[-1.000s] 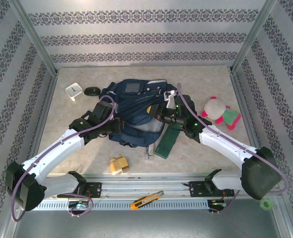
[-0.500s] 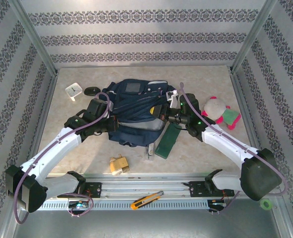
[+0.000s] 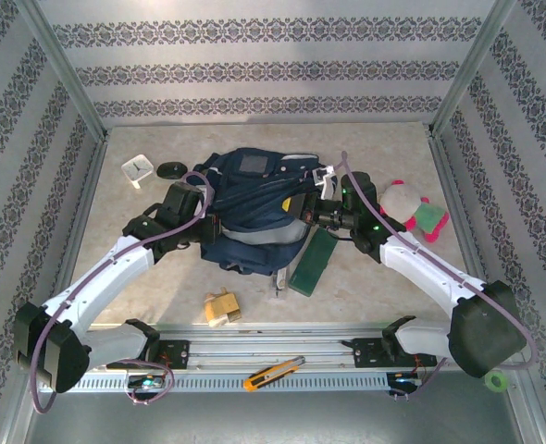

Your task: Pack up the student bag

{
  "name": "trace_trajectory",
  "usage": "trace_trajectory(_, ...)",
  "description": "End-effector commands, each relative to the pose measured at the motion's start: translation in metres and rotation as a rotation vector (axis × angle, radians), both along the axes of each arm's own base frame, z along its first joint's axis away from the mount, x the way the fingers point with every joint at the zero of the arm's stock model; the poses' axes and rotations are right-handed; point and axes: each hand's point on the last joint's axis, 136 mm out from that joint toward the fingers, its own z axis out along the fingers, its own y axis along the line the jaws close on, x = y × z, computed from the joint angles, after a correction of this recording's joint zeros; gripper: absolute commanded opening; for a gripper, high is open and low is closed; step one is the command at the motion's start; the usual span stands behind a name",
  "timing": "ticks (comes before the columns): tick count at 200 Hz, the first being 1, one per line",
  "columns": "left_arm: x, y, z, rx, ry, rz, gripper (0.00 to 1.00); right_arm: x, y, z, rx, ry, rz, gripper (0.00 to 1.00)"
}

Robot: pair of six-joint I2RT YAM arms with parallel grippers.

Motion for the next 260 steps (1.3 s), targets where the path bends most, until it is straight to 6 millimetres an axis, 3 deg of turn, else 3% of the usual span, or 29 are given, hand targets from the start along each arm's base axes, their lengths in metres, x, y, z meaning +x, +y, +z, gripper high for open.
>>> trace_trajectory(1, 0.014, -0.032, 0.035, -0.387, 0.015, 0.121, 0.00, -0.004, 0.010, 0.017, -0.018, -0.156, 0.048, 0.00)
trace_trajectory(46, 0.008, -0.043, 0.028, -0.582, 0.113, 0.194, 0.00, -0.013, 0.005, -0.002, -0.078, -0.213, 0.085, 0.00)
trace_trajectory(76, 0.001, -0.040, 0.015, -0.719, 0.184, 0.258, 0.00, -0.008, -0.011, -0.012, -0.077, -0.203, 0.068, 0.00)
trace_trajectory(99, -0.009, -0.037, 0.010, -0.691, 0.202, 0.225, 0.00, -0.002, -0.027, -0.021, -0.078, -0.176, 0.034, 0.00)
trace_trajectory(117, -0.019, -0.037, 0.011, -0.571, 0.192, 0.120, 0.00, 0.001, -0.034, -0.021, -0.064, -0.159, 0.030, 0.00)
trace_trajectory(146, -0.027, -0.016, 0.001, -0.253, 0.140, -0.016, 0.00, 0.000, -0.036, -0.010, -0.013, -0.141, 0.056, 0.00)
trace_trajectory(185, -0.012, 0.014, -0.007, 0.091, 0.030, -0.121, 0.00, 0.000, -0.034, 0.033, 0.087, -0.138, 0.090, 0.00)
trace_trajectory(222, -0.004, -0.005, 0.000, 0.108, -0.068, -0.308, 0.00, 0.019, -0.048, 0.062, 0.160, -0.100, 0.017, 0.00)
trace_trajectory(230, -0.007, -0.016, 0.006, 0.051, -0.086, -0.355, 0.00, 0.022, -0.050, 0.063, 0.148, -0.109, 0.000, 0.13)
trace_trajectory(242, -0.012, -0.033, 0.016, -0.045, -0.115, -0.403, 0.00, 0.024, -0.055, 0.057, 0.088, -0.108, -0.022, 0.43)
trace_trajectory(260, -0.018, -0.049, 0.024, -0.146, -0.140, -0.438, 0.00, 0.015, -0.076, 0.027, -0.147, -0.101, -0.112, 0.54)
